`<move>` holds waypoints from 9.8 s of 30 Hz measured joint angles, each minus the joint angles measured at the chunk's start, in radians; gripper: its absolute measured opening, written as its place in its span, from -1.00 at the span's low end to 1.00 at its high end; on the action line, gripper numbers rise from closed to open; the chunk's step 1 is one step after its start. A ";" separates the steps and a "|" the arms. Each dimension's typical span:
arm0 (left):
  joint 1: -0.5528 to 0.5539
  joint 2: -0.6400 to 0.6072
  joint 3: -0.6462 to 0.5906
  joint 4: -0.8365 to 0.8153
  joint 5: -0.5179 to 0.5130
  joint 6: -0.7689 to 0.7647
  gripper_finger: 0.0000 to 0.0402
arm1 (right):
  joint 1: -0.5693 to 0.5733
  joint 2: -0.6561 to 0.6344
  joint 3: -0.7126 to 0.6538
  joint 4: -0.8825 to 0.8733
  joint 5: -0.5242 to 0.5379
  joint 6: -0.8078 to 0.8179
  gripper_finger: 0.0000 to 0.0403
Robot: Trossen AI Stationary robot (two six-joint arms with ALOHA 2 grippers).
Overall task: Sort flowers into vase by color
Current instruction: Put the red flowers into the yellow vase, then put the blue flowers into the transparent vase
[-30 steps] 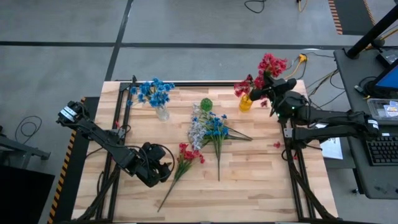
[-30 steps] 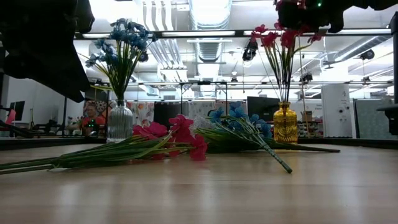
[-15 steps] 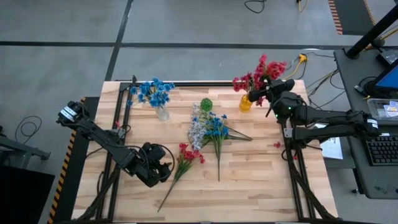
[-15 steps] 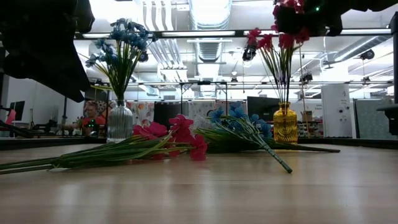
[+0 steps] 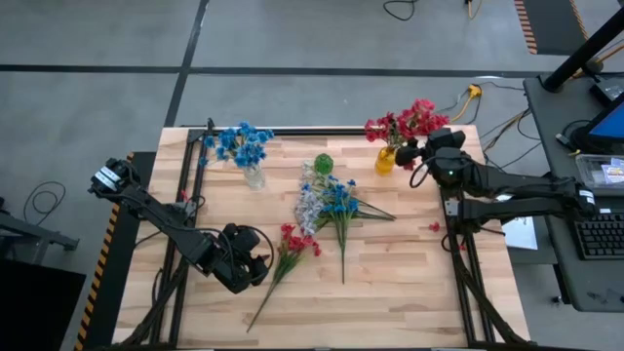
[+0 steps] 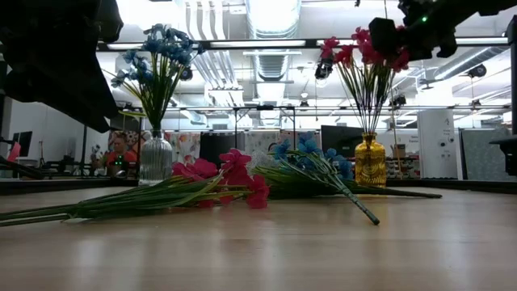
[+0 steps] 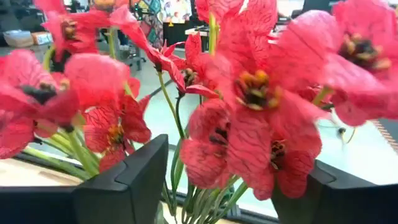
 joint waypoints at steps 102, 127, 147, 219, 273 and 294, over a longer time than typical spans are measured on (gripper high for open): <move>0.018 0.022 0.000 0.500 -0.161 0.301 0.23 | 0.407 0.247 -0.089 -0.437 -0.862 0.692 0.62; 0.191 0.646 0.547 0.491 -0.156 0.237 0.23 | 0.738 0.333 -0.081 -0.447 -0.863 1.000 0.62; 0.343 0.856 0.851 0.131 -0.064 0.184 0.23 | 0.737 0.334 -0.082 -0.523 -0.855 0.960 0.62; 0.167 0.141 -0.204 1.669 0.076 1.278 -1.00 | 0.769 0.857 -0.069 1.153 -0.314 -0.210 0.62; 0.144 0.204 -0.212 1.728 0.002 1.318 0.11 | 0.618 0.843 0.181 0.890 -0.568 -0.317 -0.88; 0.202 0.223 -0.105 1.619 0.036 1.376 -0.18 | 0.609 0.800 0.182 0.760 -0.568 -0.246 -0.89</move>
